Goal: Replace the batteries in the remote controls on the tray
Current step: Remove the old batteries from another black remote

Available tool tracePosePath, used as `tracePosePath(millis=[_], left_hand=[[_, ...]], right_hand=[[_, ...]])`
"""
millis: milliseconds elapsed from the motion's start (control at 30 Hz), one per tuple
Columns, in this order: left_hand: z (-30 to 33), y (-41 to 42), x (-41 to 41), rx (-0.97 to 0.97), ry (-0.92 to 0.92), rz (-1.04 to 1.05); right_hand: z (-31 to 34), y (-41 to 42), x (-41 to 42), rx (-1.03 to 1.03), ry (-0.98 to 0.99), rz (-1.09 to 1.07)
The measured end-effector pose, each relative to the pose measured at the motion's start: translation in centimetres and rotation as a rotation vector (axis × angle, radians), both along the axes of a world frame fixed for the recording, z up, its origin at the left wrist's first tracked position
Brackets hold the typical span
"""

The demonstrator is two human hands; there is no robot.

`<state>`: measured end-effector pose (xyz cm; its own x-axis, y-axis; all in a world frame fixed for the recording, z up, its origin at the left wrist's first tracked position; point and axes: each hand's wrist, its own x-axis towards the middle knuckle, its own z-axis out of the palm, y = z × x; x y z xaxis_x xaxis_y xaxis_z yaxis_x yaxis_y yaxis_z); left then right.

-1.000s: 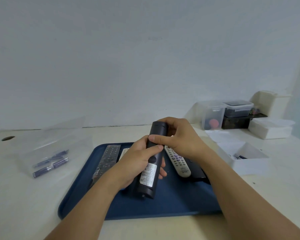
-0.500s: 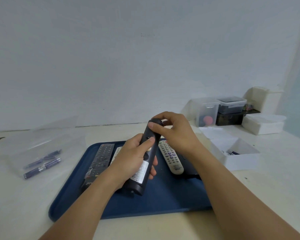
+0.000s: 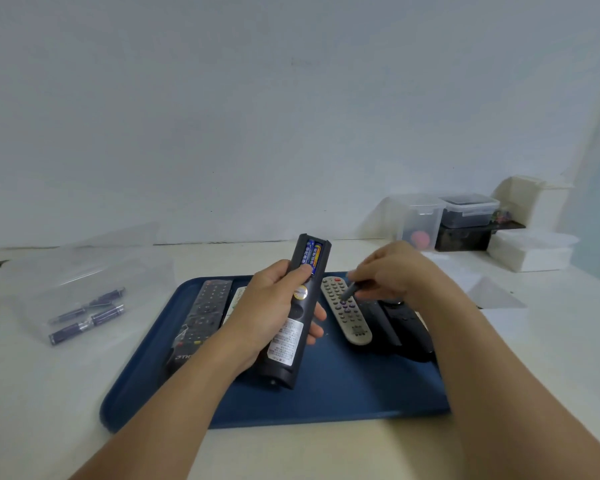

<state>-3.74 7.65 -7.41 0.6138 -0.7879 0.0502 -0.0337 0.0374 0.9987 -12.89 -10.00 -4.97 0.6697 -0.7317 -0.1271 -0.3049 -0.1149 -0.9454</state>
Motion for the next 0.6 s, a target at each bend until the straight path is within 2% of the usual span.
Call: tracePosePath(millis=[167,267,333,367,467,500,600], left_hand=[[0.0,0.0,0.3,-0.003,-0.011,0.006],[0.0,0.0,0.4,-0.009,-0.009,0.007],[0.0,0.0,0.3,-0.012,-0.015,0.005],[0.1,0.0,0.3,-0.015,-0.021,0.003],[0.2,0.0,0.1,-0.038,-0.037,0.011],[0.2,0.0,0.1,-0.048,-0.042,0.017],[0.3,0.1,0.2,-0.069,-0.052,0.047]], right_hand=[[-0.4,-0.9,0.0,-0.326,0.311,-0.027],[-0.2,-0.8,-0.2,-0.517,0.369,-0.05],[0.3,-0.3,-0.3,-0.662,0.24,-0.08],[0.7,0.1,-0.2,-0.707,0.098,-0.08],[1.9,2.1,0.2,-0.567,-0.408,0.085],[2.0,2.8,0.4,-0.576,-0.477,0.136],[1.4,4.0,0.9,-0.661,-0.482,0.168]])
